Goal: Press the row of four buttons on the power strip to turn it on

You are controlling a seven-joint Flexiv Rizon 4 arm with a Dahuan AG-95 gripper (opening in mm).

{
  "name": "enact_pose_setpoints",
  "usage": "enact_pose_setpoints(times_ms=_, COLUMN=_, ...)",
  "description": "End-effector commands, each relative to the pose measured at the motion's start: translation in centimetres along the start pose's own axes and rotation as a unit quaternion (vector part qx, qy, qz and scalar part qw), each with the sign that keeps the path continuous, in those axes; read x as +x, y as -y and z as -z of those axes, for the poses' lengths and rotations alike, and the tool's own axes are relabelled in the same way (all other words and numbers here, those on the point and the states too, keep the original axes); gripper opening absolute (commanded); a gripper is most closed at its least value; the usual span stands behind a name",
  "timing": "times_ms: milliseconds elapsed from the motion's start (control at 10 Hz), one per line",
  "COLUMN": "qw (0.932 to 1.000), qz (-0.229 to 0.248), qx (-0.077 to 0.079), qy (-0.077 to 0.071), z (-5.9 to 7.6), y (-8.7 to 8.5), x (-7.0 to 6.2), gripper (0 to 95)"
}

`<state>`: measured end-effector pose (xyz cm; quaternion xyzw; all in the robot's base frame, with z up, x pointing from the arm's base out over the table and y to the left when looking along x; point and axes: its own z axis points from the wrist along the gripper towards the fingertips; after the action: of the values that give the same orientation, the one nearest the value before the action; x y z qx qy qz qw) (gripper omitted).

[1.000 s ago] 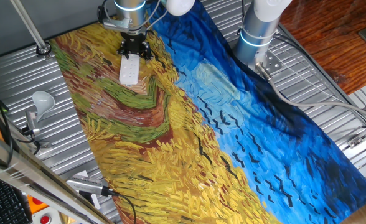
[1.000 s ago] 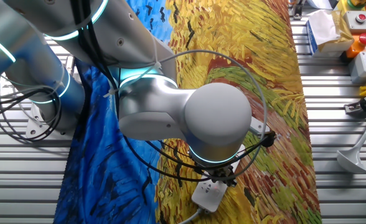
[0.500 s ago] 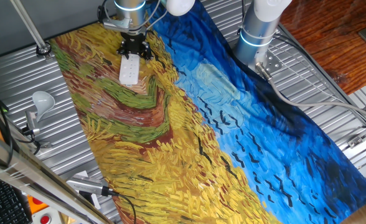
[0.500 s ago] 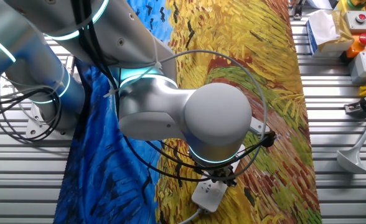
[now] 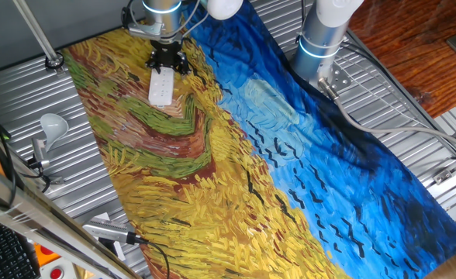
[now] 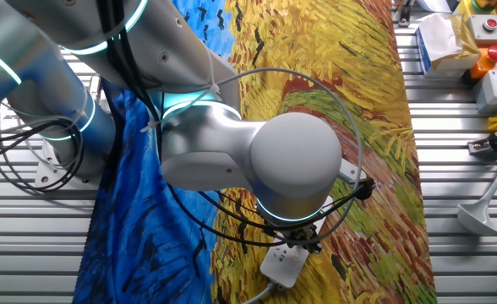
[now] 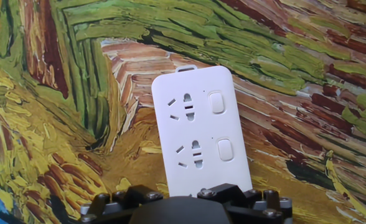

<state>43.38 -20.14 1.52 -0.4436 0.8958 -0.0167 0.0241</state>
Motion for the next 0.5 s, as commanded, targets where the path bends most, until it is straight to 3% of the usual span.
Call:
enact_pose_setpoints(times_ms=100, qw=1.0000, qz=0.000, qx=0.000, qy=0.000, z=0.0, y=0.0, x=0.0, gripper=76.0)
enact_pose_setpoints(times_ms=300, qw=1.0000, qz=0.000, qx=0.000, qy=0.000, z=0.0, y=0.0, x=0.0, gripper=76.0)
enact_pose_setpoints(times_ms=400, qw=1.0000, qz=-0.001, qx=-0.005, qy=-0.007, z=2.8, y=-0.1, x=-0.3, gripper=95.0)
enact_pose_setpoints(times_ms=500, qw=1.0000, qz=-0.001, qx=-0.006, qy=-0.006, z=2.8, y=-0.1, x=-0.3, gripper=95.0)
